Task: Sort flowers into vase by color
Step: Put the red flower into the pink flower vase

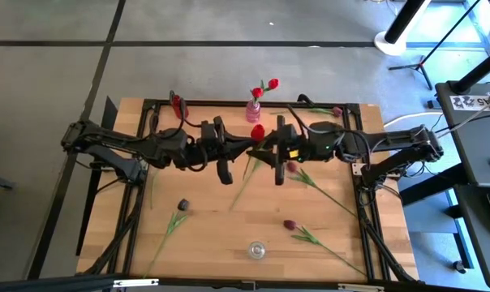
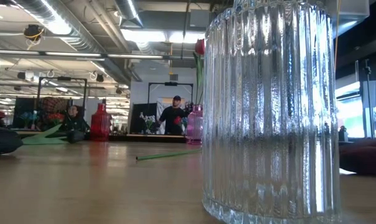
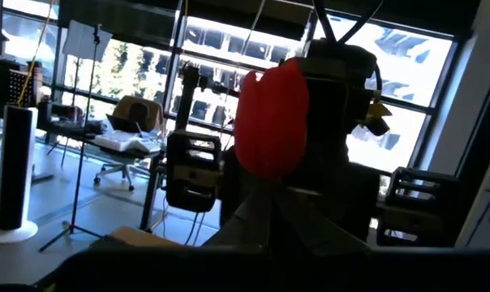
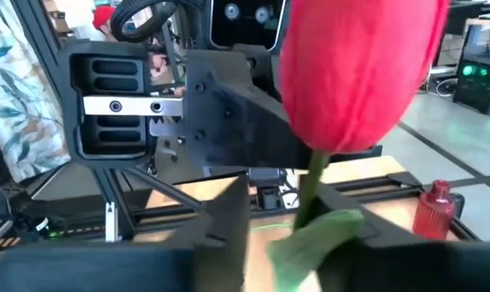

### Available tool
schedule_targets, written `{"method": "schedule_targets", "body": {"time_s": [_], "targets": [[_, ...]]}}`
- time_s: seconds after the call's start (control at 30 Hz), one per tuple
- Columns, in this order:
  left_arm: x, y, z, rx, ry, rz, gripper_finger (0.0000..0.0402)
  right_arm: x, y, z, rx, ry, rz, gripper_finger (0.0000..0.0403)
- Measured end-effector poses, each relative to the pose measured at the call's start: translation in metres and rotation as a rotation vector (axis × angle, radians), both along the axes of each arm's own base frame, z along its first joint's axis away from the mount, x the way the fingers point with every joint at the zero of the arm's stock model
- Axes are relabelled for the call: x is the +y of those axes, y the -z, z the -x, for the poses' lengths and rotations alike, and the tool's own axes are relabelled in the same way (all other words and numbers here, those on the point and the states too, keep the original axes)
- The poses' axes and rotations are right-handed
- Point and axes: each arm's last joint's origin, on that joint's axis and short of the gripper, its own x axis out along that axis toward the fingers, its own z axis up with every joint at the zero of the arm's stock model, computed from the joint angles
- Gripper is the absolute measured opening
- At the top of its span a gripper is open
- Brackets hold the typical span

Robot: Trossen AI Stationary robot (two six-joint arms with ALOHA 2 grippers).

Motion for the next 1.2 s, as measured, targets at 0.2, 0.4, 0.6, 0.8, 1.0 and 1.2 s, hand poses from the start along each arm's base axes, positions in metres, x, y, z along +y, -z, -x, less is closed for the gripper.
{"method": "schedule_targets", "body": {"time_s": [0.2, 0.4, 0.6, 0.8, 1.0, 1.2], "targets": [[0.007, -0.006, 0.019, 0.080, 0.005, 0.031, 0.0015, -0.010, -0.002, 0.001, -0.006, 0.038, 0.000, 0.0015], [0.024, -0.018, 0.070, 0.224, 0.014, 0.038, 0.0070, -0.036, -0.039, 0.013, -0.108, 0.124, 0.053, 0.0009], [0.031, -0.027, 0.119, 0.309, -0.001, -0.033, 0.0103, -0.083, -0.099, 0.041, -0.263, 0.410, 0.226, 0.0006], [0.032, -0.023, 0.139, 0.300, -0.004, -0.089, 0.0099, -0.149, -0.110, 0.061, -0.341, 0.677, 0.237, 0.0004], [0.033, -0.015, 0.140, 0.316, -0.024, -0.089, 0.0086, -0.221, -0.070, 0.034, -0.243, 0.685, 0.164, 0.0003], [0.042, -0.007, 0.137, 0.341, -0.091, -0.054, 0.0076, -0.258, -0.021, 0.001, -0.076, 0.671, 0.111, 0.0002]]}}
